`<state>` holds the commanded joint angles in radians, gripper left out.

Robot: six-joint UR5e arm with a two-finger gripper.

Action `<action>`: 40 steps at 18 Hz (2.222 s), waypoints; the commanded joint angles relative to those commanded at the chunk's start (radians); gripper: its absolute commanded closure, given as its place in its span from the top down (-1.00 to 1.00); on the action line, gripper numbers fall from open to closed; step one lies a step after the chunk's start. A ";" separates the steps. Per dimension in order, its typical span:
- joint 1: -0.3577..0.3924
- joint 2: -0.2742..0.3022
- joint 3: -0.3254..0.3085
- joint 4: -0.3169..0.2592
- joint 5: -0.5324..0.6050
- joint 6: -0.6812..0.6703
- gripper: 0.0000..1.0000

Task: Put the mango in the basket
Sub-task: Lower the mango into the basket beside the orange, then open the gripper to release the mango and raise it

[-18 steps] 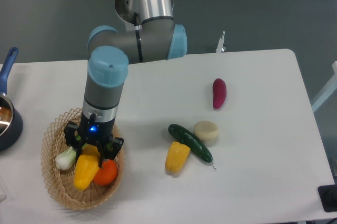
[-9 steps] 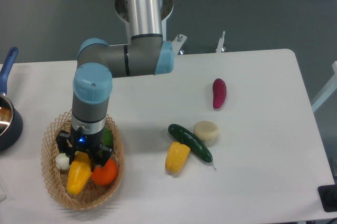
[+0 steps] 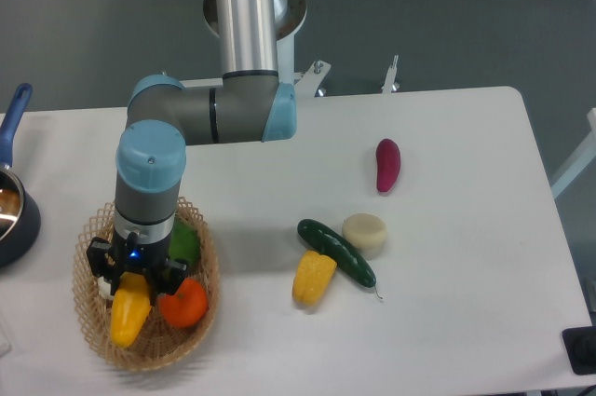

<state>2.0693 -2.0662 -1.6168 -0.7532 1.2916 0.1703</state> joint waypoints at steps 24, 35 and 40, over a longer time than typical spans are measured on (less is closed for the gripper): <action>-0.012 -0.041 0.026 -0.003 0.008 0.014 0.98; 0.069 0.095 0.136 -0.006 0.136 0.061 1.00; 0.127 0.170 0.140 -0.011 0.353 0.332 1.00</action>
<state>2.1966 -1.8961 -1.4772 -0.7639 1.6442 0.5025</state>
